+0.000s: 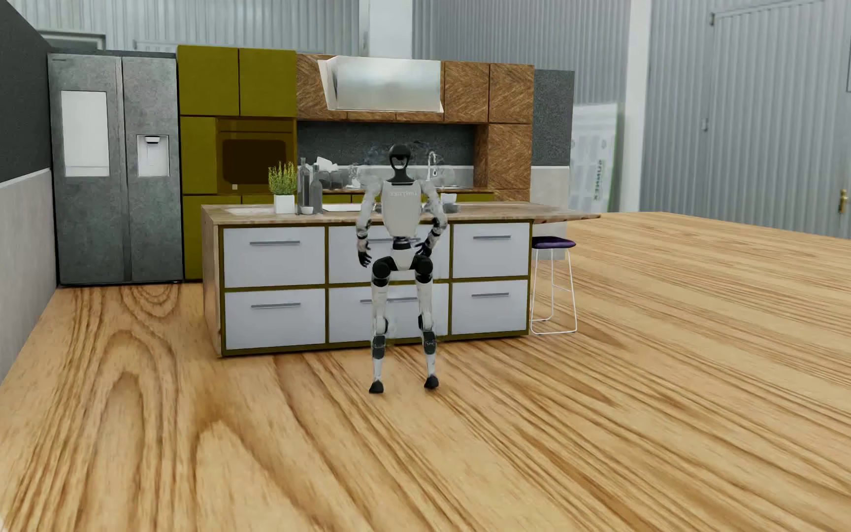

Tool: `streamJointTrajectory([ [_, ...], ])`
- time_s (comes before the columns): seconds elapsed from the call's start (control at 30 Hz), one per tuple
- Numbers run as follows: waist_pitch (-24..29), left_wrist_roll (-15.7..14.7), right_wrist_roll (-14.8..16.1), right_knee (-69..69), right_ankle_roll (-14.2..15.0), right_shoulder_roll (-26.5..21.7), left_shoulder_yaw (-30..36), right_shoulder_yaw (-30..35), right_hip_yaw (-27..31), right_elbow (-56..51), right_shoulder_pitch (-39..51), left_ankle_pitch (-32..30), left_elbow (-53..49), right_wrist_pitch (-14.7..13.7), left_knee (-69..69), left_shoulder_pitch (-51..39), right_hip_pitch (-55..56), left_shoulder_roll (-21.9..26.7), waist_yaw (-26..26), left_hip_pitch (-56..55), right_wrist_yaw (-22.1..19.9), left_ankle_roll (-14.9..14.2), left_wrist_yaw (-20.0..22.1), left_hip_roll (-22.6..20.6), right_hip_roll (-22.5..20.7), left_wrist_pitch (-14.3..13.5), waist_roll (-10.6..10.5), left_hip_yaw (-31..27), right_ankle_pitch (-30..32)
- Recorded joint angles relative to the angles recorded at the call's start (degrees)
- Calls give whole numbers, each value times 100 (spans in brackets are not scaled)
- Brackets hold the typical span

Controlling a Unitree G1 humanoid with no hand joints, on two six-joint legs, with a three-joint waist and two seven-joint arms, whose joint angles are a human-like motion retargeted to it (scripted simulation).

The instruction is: Stretch up

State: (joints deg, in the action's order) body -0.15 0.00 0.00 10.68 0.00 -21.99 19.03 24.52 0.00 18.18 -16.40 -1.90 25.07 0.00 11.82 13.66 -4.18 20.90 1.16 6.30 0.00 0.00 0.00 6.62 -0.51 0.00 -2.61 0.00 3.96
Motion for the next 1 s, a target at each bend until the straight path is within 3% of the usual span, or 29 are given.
streamJointTrajectory([
  [0.03, -44, 0, 0, 13, 0, 5, -111, 22, 0, 31, 6, 17, 20, 0, -45, 27, 27, -17, 73, 61, 0, 0, 0, 52, -36, 0, -27, 0, -82],
  [0.07, -62, 0, 0, 84, 0, 19, 362, -30, 0, 57, -32, 18, 15, 0, -49, -30, 55, 30, 94, 63, 0, 0, 0, 55, -46, 0, -13, 0, -155],
  [0.33, -44, 0, 0, 65, 0, 60, 371, -110, 0, 134, 98, 11, -41, 0, -47, -103, 31, 56, 89, 83, 0, 0, 0, 57, -39, 0, -4, 0, -147],
  [0.6, -66, 0, 0, 100, 0, -302, 875, -225, 0, -161, 1322, -56, -359, 0, -57, -1266, 71, 419, 166, 67, 0, 0, 0, 63, -39, 0, -108, 0, -154],
  [0.7, -49, 0, 0, 67, 0, -725, 1039, -431, 0, -405, 2451, -87, -738, 0, -70, -2530, 48, 856, 264, 105, 0, 0, 0, 51, -41, 0, -137, 0, -91],
  [0.83, -59, 0, 0, 61, 0, -1542, 1054, -622, 0, -373, 4600, -103, -838, 0, -70, -4878, 26, 1525, 344, 129, 0, 0, 0, 38, -40, 0, -169, 0, -58],
  [1.0, -118, 0, 0, 68, 0, -2826, 2001, 556, 0, 243, 8065, -134, -296, 0, -86, -8159, 17, 2478, 435, 165, 0, 0, 0, -12, -43, 0, -150, 0, -40],
])
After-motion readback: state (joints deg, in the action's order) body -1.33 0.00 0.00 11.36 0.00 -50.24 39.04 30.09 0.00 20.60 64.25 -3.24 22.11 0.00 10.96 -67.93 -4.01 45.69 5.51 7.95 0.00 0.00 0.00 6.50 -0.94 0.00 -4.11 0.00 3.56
